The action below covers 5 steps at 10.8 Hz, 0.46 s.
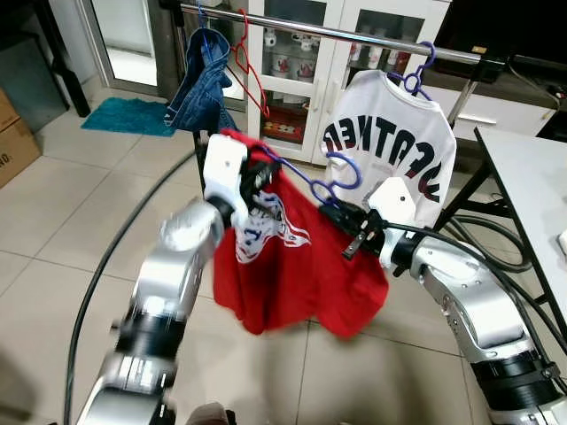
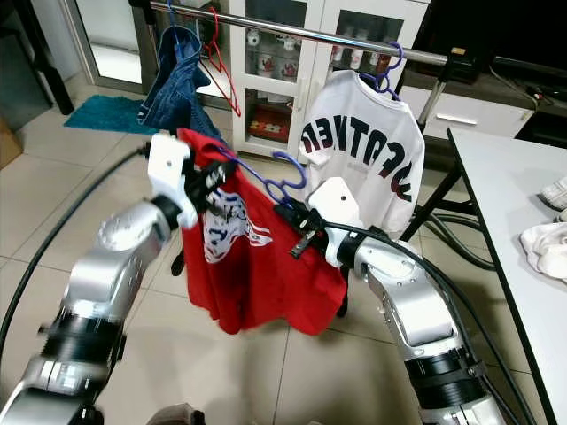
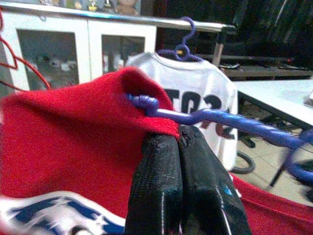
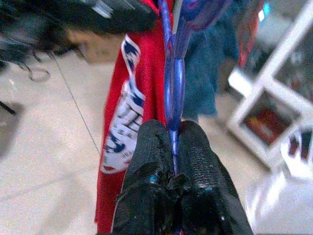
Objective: Hang hanger
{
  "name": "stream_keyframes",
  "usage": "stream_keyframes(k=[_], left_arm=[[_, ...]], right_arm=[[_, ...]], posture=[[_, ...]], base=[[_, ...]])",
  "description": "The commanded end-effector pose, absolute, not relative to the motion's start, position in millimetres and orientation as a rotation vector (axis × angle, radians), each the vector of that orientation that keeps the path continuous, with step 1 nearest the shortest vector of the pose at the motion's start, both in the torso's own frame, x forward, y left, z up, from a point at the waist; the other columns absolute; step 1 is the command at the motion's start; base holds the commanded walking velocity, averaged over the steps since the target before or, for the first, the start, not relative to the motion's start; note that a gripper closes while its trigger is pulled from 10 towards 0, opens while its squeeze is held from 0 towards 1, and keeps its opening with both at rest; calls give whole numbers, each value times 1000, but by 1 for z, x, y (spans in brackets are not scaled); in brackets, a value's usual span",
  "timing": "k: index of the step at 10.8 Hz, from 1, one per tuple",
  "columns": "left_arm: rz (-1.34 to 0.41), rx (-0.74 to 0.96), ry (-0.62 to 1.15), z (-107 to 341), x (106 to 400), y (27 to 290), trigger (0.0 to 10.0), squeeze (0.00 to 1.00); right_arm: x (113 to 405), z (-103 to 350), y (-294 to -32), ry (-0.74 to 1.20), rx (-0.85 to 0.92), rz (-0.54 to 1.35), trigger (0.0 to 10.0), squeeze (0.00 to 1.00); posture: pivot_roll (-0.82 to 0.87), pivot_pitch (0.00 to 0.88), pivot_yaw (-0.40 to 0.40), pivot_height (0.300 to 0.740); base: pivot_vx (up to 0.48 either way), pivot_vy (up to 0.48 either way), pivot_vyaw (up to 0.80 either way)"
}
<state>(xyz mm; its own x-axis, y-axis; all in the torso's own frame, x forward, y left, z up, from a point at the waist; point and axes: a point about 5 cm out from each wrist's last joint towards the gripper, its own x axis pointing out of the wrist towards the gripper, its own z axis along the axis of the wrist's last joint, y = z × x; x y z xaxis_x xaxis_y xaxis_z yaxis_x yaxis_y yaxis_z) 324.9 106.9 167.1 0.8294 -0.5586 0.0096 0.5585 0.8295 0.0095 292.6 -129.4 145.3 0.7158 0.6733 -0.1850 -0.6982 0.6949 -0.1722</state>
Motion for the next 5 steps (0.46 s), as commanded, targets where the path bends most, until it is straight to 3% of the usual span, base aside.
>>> stream_keyframes(k=[1,5], left_arm=[[-616,8,-43,176,322,100,0,0],[-507,94,-2,169,323,118,0,0]], right_arm=[[297,144,-138,151,-254,721,10000,0],[296,126,-146,318,-252,695,10000,0]], posture=[[-19,0,-90,740],[-10,0,-106,740]], base=[[0,0,0],[0,0,0]])
